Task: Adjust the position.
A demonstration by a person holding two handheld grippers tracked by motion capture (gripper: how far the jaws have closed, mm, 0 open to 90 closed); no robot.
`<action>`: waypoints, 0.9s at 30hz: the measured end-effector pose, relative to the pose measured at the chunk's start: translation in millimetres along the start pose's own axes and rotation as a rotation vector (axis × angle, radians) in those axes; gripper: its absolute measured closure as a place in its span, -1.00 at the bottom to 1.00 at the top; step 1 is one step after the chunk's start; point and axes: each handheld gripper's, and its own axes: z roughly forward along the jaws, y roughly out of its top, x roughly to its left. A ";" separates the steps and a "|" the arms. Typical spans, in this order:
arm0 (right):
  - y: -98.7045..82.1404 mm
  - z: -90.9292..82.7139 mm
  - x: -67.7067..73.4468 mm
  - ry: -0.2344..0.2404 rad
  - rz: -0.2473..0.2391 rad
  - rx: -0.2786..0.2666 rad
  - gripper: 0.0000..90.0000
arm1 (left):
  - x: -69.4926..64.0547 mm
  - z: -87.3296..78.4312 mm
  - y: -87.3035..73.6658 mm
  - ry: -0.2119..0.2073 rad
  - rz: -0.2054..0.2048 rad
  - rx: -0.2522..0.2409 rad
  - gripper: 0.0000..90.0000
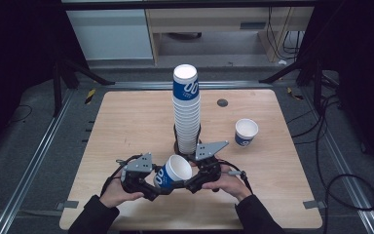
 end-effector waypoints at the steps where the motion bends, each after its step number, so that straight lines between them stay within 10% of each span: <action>1: 0.4 -0.2 0.4 -0.006 -0.006 0.002 -0.64 | 0.3 0.3 -0.3 -0.002 -0.003 0.004 -0.42; 11: 11.5 -28.4 -1.4 -0.150 -0.046 -0.013 -0.64 | 10.6 -4.4 -8.7 0.063 -0.049 0.030 -0.58; 27: 9.5 -70.2 -14.3 -0.462 0.016 0.065 -0.64 | 37.6 -25.2 -23.9 0.310 -0.226 -0.015 -0.65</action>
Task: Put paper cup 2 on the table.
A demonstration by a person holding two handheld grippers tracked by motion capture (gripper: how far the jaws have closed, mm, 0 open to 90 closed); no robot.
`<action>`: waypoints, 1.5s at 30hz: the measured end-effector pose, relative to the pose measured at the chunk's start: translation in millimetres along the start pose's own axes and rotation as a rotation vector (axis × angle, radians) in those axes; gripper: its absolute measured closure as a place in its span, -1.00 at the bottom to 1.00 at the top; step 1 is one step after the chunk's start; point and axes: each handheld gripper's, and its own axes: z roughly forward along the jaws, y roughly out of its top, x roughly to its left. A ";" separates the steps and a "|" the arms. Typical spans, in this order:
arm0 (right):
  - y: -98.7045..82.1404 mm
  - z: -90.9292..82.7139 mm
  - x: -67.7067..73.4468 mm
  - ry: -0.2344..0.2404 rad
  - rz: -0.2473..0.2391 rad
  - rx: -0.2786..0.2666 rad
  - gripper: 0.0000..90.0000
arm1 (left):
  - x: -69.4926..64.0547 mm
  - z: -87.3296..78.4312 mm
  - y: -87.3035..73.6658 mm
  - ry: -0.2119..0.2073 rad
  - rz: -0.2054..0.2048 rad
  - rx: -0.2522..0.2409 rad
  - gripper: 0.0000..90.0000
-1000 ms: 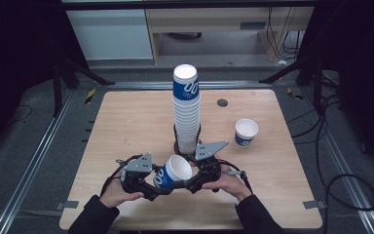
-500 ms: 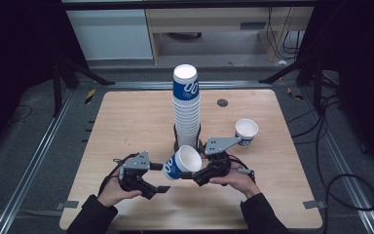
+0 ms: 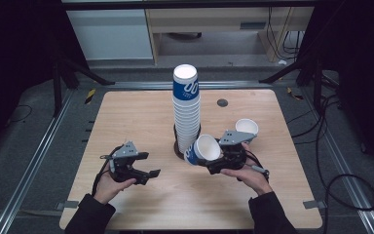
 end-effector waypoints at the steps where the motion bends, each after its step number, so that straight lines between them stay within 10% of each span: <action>1: 0.0 -2.7 -1.3 -0.014 0.003 0.001 -0.64 | 1.5 -0.5 -0.5 0.009 -0.013 -0.002 -0.65; 27: -8.9 -61.1 -26.0 -0.375 0.060 0.151 -0.65 | 22.8 -5.2 -10.1 0.128 -0.102 0.012 -0.66; 45: -20.8 -47.7 -38.4 -0.411 0.067 0.308 -0.65 | 23.9 -5.4 -11.6 0.146 -0.109 0.008 -0.66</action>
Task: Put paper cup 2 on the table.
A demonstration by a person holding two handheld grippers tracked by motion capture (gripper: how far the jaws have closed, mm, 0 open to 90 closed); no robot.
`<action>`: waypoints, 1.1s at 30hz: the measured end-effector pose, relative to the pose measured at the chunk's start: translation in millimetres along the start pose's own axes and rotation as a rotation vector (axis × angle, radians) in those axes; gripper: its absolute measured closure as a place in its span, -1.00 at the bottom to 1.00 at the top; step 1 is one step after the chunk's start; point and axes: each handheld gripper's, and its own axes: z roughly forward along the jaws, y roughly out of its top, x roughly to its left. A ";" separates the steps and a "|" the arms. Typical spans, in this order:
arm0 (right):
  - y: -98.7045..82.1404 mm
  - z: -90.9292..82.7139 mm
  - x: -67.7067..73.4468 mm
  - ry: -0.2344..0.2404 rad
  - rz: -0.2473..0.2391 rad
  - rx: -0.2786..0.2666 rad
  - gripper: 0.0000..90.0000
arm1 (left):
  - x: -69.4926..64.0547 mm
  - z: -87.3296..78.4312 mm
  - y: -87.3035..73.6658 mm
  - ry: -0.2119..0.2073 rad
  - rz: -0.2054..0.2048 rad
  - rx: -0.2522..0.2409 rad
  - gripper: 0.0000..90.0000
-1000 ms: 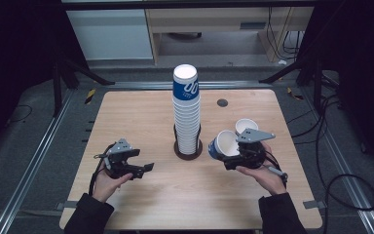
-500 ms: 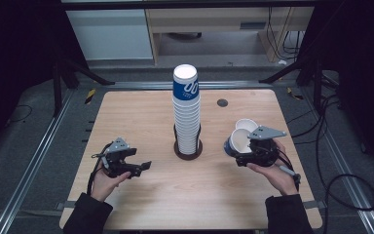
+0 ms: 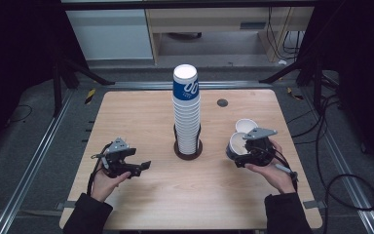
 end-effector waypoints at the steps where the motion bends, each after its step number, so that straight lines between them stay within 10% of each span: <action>1: 0.7 2.1 -0.1 0.002 -0.006 0.005 -0.65 | 0.2 -0.2 -0.1 0.002 0.000 0.000 -0.66; 33: 9.4 62.8 -0.3 0.012 -0.026 0.168 -0.66 | 3.1 1.3 -0.8 0.012 -0.001 0.017 -0.66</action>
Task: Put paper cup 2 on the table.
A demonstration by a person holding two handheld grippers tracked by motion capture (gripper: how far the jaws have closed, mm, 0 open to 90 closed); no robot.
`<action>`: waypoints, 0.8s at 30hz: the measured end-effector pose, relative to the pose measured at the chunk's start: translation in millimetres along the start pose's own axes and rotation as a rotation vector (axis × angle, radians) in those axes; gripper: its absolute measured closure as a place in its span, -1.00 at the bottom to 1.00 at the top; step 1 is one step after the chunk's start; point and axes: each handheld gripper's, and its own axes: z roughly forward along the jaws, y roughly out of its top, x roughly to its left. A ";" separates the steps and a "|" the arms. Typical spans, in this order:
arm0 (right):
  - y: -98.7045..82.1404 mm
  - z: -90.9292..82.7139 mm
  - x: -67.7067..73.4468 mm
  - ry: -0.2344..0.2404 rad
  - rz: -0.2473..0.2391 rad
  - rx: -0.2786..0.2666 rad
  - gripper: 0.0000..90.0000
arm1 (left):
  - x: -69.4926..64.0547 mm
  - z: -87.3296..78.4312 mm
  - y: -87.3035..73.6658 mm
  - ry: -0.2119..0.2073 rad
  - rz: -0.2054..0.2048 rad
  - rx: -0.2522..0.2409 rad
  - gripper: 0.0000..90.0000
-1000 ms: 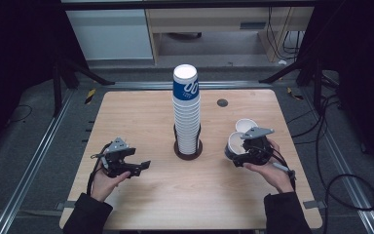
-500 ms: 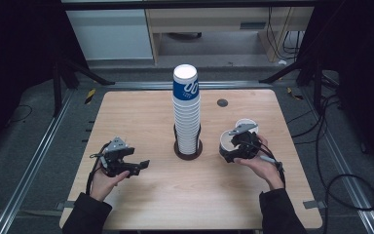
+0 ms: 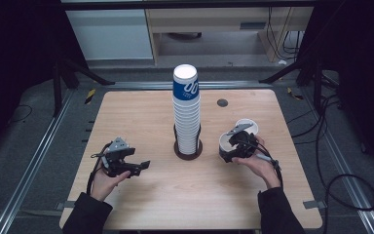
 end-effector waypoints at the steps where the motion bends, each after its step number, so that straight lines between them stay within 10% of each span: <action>1: 0.0 1.0 0.6 0.004 0.000 0.000 -0.66 | 0.3 -0.1 -0.1 0.001 0.000 0.000 -0.66; 24: -5.2 -8.9 6.5 0.017 -0.030 -0.043 -0.90 | -0.5 -0.3 -1.0 -0.004 0.007 0.006 -0.68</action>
